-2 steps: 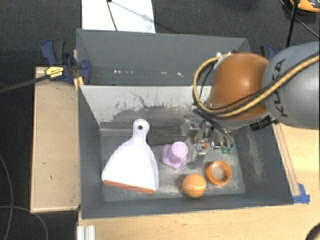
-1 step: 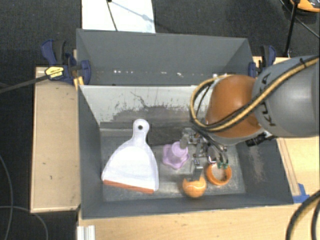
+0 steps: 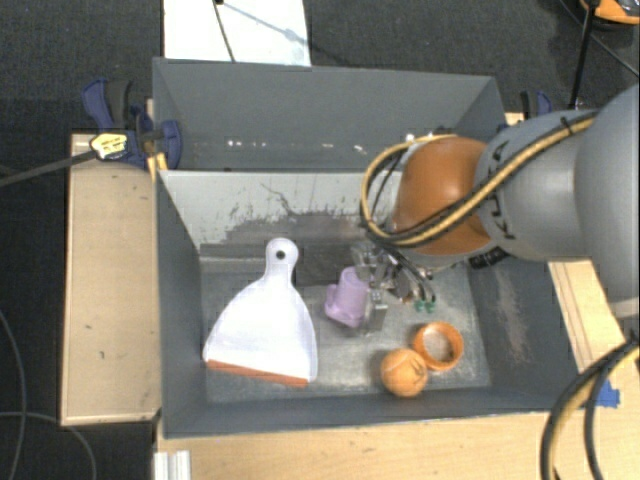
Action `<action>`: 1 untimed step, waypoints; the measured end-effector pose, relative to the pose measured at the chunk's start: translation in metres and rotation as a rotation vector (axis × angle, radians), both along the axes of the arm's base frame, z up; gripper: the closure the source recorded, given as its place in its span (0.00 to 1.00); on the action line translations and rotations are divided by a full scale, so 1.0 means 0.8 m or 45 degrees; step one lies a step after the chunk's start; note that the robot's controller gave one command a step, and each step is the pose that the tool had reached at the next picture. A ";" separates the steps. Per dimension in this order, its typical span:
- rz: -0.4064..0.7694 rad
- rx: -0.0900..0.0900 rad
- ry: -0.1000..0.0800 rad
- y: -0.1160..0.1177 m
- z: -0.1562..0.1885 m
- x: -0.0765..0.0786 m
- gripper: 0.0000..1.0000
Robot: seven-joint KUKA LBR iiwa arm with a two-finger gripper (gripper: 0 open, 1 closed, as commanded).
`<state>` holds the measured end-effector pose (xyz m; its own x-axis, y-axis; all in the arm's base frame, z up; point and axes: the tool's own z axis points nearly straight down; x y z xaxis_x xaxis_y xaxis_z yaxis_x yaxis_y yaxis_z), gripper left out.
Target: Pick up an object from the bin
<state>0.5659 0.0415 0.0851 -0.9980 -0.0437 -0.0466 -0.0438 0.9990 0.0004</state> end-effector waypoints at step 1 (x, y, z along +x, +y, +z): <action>-0.001 0.000 0.000 0.000 0.000 0.000 1.00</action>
Offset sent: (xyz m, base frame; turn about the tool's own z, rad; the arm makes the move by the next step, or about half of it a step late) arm 0.0231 -0.0506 0.1011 -0.0392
